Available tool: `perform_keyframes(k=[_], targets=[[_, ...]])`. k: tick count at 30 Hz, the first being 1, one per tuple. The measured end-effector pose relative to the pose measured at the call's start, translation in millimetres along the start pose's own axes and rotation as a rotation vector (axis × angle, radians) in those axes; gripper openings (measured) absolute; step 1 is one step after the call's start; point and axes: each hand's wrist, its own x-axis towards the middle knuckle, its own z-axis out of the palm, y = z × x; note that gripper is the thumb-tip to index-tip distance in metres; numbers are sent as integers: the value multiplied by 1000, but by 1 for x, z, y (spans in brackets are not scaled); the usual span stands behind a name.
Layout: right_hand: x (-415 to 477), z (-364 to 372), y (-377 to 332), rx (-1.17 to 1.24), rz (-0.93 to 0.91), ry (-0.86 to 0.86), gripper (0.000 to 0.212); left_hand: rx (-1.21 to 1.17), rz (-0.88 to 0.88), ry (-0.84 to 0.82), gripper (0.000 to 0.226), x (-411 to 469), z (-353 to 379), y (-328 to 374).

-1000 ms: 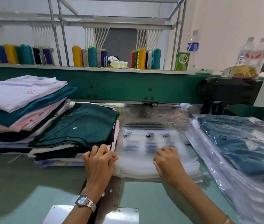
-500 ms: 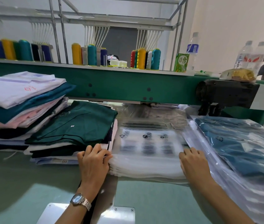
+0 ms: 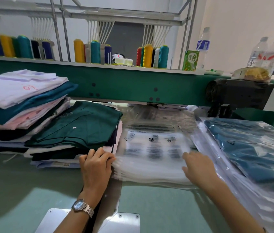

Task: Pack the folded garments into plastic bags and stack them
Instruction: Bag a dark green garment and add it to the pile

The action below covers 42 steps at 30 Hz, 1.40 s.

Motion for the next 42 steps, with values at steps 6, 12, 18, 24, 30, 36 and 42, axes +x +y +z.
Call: perform_keyframes(k=[6, 12, 18, 24, 30, 36, 42], targets=[[18, 4, -37, 552, -308, -8, 38, 7, 32, 42, 13, -1, 6, -3], [25, 25, -43, 897, -270, -18, 22, -1, 35, 43, 19, -1, 5, -4], [30, 42, -35, 1180, -180, -150, 19, -9, 38, 41, 12, 0, 5, -5], [29, 55, -27, 1140, -219, -110, 15, 9, 52, 39, 4, -1, 2, -1], [25, 69, -34, 791, -311, -22, 35, -78, 274, 52, 29, 1, -7, 17], [20, 66, -40, 676, -281, -44, 42, -136, 778, -333, 31, -23, 3, 68], [16, 55, -46, 790, -175, 129, 40, 143, 656, -563, 55, -28, 10, 76]])
